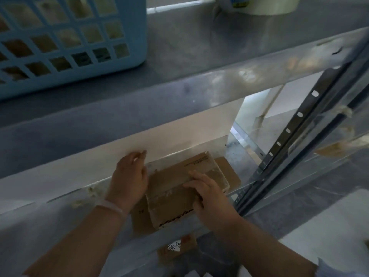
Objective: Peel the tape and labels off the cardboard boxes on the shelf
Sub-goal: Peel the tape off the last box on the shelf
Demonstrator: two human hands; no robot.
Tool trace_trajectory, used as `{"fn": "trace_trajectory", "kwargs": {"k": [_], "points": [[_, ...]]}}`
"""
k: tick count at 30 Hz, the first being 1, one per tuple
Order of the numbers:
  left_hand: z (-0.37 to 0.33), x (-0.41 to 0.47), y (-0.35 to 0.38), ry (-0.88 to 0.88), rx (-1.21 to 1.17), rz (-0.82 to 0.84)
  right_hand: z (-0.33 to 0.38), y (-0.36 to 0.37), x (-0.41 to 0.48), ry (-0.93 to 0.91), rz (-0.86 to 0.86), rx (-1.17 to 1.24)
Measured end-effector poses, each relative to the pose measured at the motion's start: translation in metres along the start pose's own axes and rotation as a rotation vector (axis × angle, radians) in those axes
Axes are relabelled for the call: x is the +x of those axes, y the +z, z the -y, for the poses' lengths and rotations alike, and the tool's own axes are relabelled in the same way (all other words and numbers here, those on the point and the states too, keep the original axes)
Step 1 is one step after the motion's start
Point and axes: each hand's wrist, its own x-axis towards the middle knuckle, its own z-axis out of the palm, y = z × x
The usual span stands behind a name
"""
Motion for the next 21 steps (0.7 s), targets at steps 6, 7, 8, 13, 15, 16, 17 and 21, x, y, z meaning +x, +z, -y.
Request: {"fn": "trace_trajectory", "kwargs": {"k": [6,7,8,13,15,16,17,21], "points": [[-0.073,-0.034,0.03,0.305,0.085,0.29,-0.016,-0.021,-0.013,0.349,-0.221,-0.001],[-0.072,-0.036,0.038,0.329,0.159,0.291,-0.021,-0.027,-0.016,0.473,-0.197,0.122],[-0.07,-0.037,0.042,0.34,0.208,0.287,-0.026,-0.033,-0.018,0.556,-0.163,0.232],[-0.065,-0.034,0.044,0.375,0.238,0.277,-0.043,-0.049,-0.029,0.674,-0.139,0.323],[-0.064,-0.032,0.042,0.388,0.231,0.289,-0.046,-0.049,-0.03,0.72,-0.157,0.344],[-0.064,-0.032,0.042,0.396,0.228,0.298,-0.047,-0.05,-0.029,0.73,-0.171,0.345],[-0.063,-0.032,0.042,0.403,0.225,0.304,-0.048,-0.05,-0.029,0.729,-0.191,0.346],[-0.06,-0.033,0.043,0.402,0.224,0.302,-0.047,-0.051,-0.028,0.676,-0.155,0.258]]}}
